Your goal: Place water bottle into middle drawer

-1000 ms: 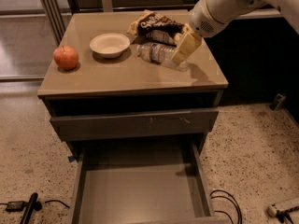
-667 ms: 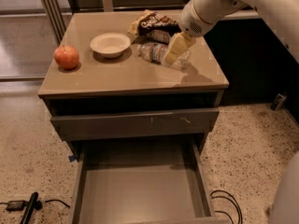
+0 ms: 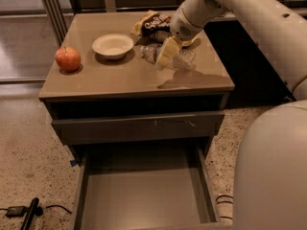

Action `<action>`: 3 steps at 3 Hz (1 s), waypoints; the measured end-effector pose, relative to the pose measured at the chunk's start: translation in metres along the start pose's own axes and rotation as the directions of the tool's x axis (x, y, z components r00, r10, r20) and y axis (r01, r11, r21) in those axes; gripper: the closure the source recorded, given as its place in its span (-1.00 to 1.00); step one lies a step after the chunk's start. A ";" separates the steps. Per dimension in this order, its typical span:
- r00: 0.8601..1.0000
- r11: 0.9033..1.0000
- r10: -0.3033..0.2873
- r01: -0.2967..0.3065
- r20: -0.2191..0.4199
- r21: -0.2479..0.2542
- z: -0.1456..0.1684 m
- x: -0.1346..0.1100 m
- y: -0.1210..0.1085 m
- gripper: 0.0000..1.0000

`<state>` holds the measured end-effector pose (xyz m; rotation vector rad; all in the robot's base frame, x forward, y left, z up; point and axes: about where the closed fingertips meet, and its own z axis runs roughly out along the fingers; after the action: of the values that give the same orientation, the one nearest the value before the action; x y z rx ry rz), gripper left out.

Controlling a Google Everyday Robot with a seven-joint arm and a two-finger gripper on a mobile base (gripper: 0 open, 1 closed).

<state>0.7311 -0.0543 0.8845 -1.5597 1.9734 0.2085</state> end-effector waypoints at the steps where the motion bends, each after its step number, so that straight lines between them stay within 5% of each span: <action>1: 0.999 0.999 0.029 -0.030 -0.023 -0.042 0.023 0.006 -0.001 -1.00; 3: 0.995 0.994 0.075 -0.080 -0.066 -0.080 0.052 0.024 0.000 -1.00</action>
Offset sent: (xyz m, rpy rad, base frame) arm 0.0147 0.0013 -0.0480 -0.0215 0.1203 -0.0384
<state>0.7464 -0.0499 0.8297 -1.5596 2.1009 0.2781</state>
